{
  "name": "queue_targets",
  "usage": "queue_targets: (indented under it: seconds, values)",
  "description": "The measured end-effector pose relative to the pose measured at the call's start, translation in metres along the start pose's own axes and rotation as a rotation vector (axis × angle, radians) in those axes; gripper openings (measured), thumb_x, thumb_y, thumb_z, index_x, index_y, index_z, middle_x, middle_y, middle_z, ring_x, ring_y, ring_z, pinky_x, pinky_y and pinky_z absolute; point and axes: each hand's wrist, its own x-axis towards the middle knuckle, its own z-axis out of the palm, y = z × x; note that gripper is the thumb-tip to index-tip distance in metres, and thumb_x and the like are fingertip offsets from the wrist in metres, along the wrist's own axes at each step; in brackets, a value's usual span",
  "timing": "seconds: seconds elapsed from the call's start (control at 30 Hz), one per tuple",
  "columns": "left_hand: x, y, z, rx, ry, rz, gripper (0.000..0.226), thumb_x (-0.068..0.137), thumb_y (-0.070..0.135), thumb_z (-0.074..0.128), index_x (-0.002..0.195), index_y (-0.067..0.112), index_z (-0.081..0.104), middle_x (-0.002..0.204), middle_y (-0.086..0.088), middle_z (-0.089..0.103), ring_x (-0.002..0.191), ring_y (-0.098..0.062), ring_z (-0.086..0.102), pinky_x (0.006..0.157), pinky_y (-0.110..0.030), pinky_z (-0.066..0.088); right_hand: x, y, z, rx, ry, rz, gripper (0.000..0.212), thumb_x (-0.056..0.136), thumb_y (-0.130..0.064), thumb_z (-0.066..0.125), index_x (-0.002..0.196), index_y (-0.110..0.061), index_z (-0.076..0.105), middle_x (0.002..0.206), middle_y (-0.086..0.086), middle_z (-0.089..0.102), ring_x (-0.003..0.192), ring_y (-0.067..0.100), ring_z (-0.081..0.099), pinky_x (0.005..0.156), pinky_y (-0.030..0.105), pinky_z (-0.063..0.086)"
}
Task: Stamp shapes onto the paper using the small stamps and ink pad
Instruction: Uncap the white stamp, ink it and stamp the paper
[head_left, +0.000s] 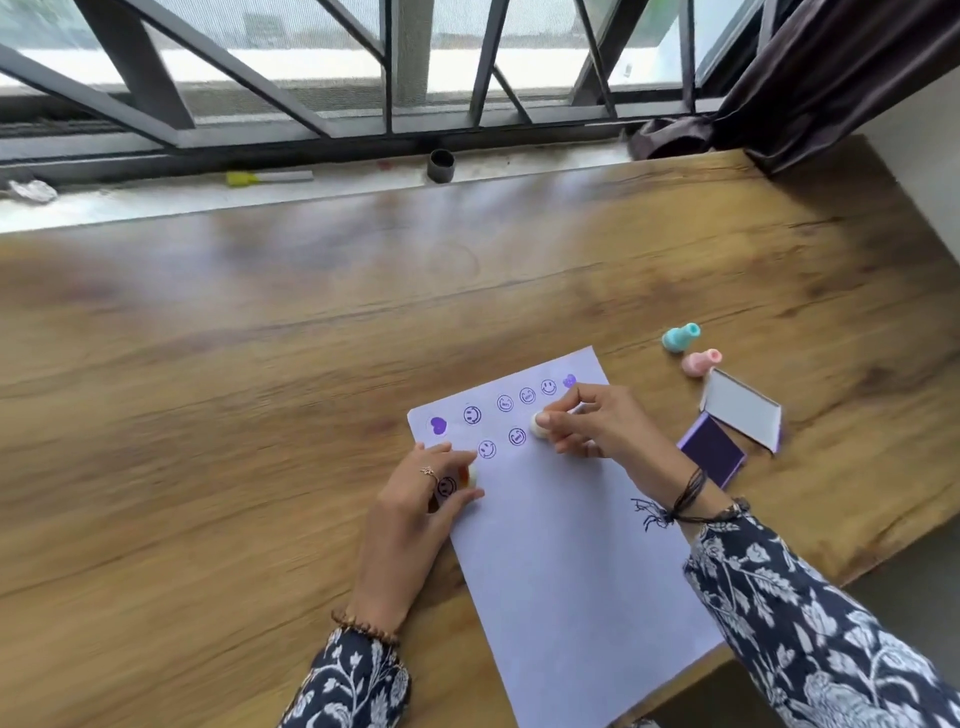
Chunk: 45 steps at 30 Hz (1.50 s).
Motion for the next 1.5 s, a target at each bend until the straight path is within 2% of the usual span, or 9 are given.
queue_targets:
  seconds: [0.17,0.37,0.6,0.8,1.03,1.2,1.37,1.43,1.5]
  values:
    - [-0.002,0.000,-0.001,-0.017,-0.001,-0.007,0.030,0.076,0.021,0.071,0.105,0.023,0.063,0.108,0.018,0.062,0.115,0.003,0.051,0.108,-0.018,0.029,0.011,-0.002,-0.008,-0.020,-0.114,0.176,0.010,0.078,-0.014,0.071,0.077,-0.013,0.061,0.051,-0.007,0.068,0.045,0.002,0.060,0.051,0.014,0.047]
    - [-0.003,0.000,0.000,-0.011,0.017,-0.014,0.030,0.077,0.032,0.066,0.106,0.024,0.064,0.108,0.020,0.062,0.114,0.005,0.051,0.108,-0.019,0.029,0.023,-0.005,-0.011,-0.003,-0.168,0.246,0.022,0.078,-0.007,0.070,0.059,-0.014,0.061,0.052,-0.001,0.065,0.041,0.005,0.056,0.052,0.017,0.053]
    - [-0.001,0.001,0.002,-0.020,0.004,-0.003,0.028,0.079,0.031,0.062,0.106,0.022,0.064,0.106,0.014,0.065,0.111,-0.001,0.055,0.108,-0.028,0.034,0.024,-0.006,-0.015,0.036,-0.211,0.267,0.017,0.080,-0.006,0.068,0.068,-0.009,0.056,0.062,0.006,0.061,0.048,0.009,0.055,0.055,0.024,0.058]
    - [-0.002,0.000,0.004,-0.055,0.020,0.013,0.031,0.079,0.028,0.063,0.110,0.026,0.061,0.107,0.012,0.067,0.107,-0.002,0.059,0.108,-0.032,0.035,0.024,-0.003,-0.018,0.023,-0.225,0.236,0.015,0.080,-0.007,0.069,0.073,-0.008,0.055,0.060,0.001,0.062,0.049,0.007,0.056,0.053,0.027,0.059]
    - [0.000,0.002,0.003,0.008,0.003,-0.009,0.033,0.071,0.027,0.074,0.102,0.020,0.067,0.104,0.013,0.067,0.105,0.005,0.057,0.109,-0.019,0.029,0.020,-0.001,-0.016,0.018,-0.234,0.157,0.015,0.080,-0.010,0.069,0.074,-0.009,0.055,0.056,-0.003,0.065,0.052,0.007,0.058,0.054,0.027,0.059]
    - [0.001,0.009,0.000,0.011,0.031,-0.008,0.037,0.066,0.015,0.078,0.100,0.023,0.066,0.105,0.027,0.057,0.111,0.027,0.037,0.105,-0.010,0.026,0.012,-0.006,-0.015,-0.009,-0.218,0.094,0.017,0.079,-0.010,0.071,0.069,-0.008,0.057,0.057,0.001,0.064,0.051,0.011,0.059,0.057,0.028,0.060]
    - [0.002,0.011,-0.002,-0.022,0.048,-0.087,0.039,0.067,0.009,0.080,0.097,0.030,0.066,0.102,0.030,0.059,0.115,0.020,0.035,0.101,-0.010,0.030,-0.009,-0.009,-0.035,0.268,-0.086,0.001,0.016,0.079,-0.014,0.070,0.071,-0.007,0.058,0.059,0.005,0.064,0.051,0.012,0.063,0.054,0.025,0.057]
    - [0.002,0.017,-0.004,-0.076,0.046,-0.101,0.037,0.066,0.007,0.080,0.094,0.027,0.068,0.101,0.022,0.064,0.108,0.024,0.042,0.101,-0.018,0.033,-0.022,-0.008,-0.046,0.354,-0.057,-0.046,0.012,0.080,-0.012,0.068,0.075,-0.005,0.059,0.059,0.004,0.064,0.052,0.013,0.063,0.054,0.024,0.056]
    - [0.002,0.025,-0.006,-0.125,0.066,-0.110,0.037,0.064,0.009,0.081,0.092,0.028,0.068,0.103,0.015,0.067,0.104,0.015,0.053,0.095,-0.017,0.041,-0.037,-0.006,-0.052,0.395,-0.071,-0.066,0.011,0.078,-0.014,0.067,0.078,-0.005,0.061,0.059,0.002,0.064,0.053,0.012,0.063,0.054,0.023,0.056]
